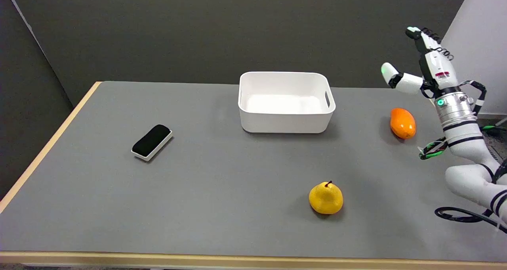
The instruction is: Pick up mango.
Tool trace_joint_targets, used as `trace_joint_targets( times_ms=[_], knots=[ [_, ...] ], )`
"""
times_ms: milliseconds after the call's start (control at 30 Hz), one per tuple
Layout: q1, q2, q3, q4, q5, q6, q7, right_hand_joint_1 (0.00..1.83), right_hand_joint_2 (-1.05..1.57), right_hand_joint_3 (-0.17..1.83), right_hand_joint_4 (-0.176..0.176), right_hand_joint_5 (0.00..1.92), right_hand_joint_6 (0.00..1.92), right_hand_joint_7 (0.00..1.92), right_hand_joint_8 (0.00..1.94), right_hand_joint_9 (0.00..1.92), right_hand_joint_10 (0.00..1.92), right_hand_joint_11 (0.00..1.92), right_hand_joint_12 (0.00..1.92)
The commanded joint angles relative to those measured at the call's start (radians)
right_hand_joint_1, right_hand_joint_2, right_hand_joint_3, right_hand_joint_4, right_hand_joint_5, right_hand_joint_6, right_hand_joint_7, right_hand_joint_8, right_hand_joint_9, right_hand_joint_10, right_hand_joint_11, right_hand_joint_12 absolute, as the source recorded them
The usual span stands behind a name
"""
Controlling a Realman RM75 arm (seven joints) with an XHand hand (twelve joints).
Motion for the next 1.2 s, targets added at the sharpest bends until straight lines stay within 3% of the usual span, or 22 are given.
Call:
trace_joint_targets(
  times_ms=[33, 133, 200, 633, 733, 1200],
  knots=[
    [-0.256, -0.079, 0.177, 0.357, 0.624, -0.233, -1.014, 0.48, 0.55, 0.96, -0.176, 0.04, 0.46, 0.04, 0.39, 0.00, 0.44, 0.00, 0.65],
    [-0.275, -0.096, 0.159, 0.406, 0.759, -0.225, -1.175, 0.35, 0.63, 0.77, -0.176, 0.09, 0.36, 0.09, 0.30, 0.00, 0.46, 0.00, 0.69],
    [-0.281, -0.107, 0.134, 0.424, 0.867, -0.207, -1.266, 0.30, 0.57, 0.89, -0.176, 0.06, 0.42, 0.06, 0.35, 0.00, 0.44, 0.00, 0.66],
    [-0.196, -0.158, -0.130, 0.460, 1.208, -0.047, -1.534, 0.30, 0.58, 0.86, -0.176, 0.06, 0.43, 0.06, 0.37, 0.00, 0.40, 0.00, 0.67],
    [-0.181, -0.195, -0.155, 0.461, 1.227, -0.029, -1.575, 0.32, 0.66, 0.70, -0.176, 0.09, 0.37, 0.08, 0.31, 0.00, 0.40, 0.00, 0.69],
    [-0.104, -0.242, -0.205, 0.430, 1.232, -0.011, -1.580, 0.31, 0.66, 0.68, -0.176, 0.09, 0.38, 0.07, 0.32, 0.00, 0.33, 0.00, 0.67]
  ],
)
